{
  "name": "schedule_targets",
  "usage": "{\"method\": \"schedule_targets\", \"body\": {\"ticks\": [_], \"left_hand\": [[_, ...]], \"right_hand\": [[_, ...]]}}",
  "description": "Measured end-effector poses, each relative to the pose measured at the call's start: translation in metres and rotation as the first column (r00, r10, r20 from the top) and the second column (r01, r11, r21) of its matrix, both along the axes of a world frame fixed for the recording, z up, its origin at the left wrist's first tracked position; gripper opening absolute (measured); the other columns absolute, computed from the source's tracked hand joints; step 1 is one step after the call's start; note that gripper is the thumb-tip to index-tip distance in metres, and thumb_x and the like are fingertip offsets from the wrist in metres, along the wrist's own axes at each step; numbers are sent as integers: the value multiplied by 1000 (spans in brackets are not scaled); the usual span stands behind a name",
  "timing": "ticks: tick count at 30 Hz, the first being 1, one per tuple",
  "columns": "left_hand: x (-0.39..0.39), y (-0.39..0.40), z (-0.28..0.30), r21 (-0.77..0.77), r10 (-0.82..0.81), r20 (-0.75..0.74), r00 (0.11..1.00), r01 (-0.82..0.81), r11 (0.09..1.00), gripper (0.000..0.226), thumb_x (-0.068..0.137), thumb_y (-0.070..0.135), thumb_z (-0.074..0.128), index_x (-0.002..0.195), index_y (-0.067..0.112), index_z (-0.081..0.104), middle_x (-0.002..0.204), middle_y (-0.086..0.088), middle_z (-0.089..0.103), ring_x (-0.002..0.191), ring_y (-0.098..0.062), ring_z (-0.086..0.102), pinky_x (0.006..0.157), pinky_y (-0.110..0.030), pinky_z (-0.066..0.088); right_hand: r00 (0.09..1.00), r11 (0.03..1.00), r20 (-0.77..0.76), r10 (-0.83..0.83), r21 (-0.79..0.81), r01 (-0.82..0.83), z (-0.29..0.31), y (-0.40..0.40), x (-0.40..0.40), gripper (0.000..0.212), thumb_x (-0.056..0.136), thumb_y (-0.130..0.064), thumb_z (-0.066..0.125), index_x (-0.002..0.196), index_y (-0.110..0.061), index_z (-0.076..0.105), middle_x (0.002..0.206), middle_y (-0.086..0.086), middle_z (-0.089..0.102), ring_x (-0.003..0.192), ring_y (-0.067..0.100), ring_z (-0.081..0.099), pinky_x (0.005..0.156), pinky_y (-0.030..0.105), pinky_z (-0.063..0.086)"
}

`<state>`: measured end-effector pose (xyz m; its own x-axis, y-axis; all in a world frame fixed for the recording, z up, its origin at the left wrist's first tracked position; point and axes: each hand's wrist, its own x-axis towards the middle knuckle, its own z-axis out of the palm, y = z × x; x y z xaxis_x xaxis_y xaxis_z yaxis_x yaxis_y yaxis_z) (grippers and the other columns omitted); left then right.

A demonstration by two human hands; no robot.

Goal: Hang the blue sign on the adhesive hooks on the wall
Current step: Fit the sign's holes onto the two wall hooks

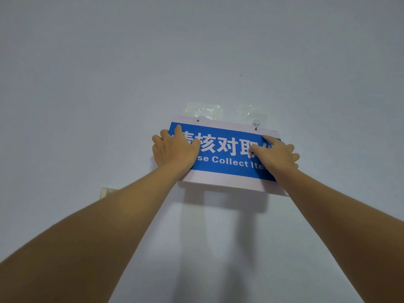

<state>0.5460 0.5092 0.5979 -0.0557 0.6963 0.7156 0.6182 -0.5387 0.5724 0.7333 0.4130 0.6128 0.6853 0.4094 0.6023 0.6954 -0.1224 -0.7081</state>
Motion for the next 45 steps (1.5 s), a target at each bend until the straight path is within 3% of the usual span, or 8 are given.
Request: {"method": "schedule_targets", "body": {"ticks": [24,31,37,45], "left_hand": [[11,-8,-17,16,-52,51,997,51,999,68,89,51,46,147,22,26,144,-8,36,127,-28,33,100,-39,38],[6,-2,0,102,-34,35,999,30,994,60,87,47,47,140,21,36,142,-7,39,125,-29,35,98,-37,37],[9,6,-3,32,-55,22,998,54,998,67,89,49,46,148,24,27,143,-8,38,128,-28,33,98,-38,37],[5,6,1,46,-29,48,998,27,999,59,91,48,44,144,23,35,138,-8,43,126,-28,36,96,-38,39]], "right_hand": [[999,999,5,-42,34,41,-10,2,13,61,84,-48,60,141,-40,42,137,13,40,128,35,37,105,46,32],[999,995,-52,-4,95,9,-9,8,10,60,84,-46,61,141,-39,43,137,12,40,129,33,36,106,45,32],[999,996,-26,-45,71,47,-9,8,11,61,83,-48,61,141,-39,42,136,12,40,128,33,37,105,45,33],[999,997,-25,-46,66,48,-9,9,6,61,84,-49,61,141,-39,43,137,12,41,129,33,37,105,45,33]]}}
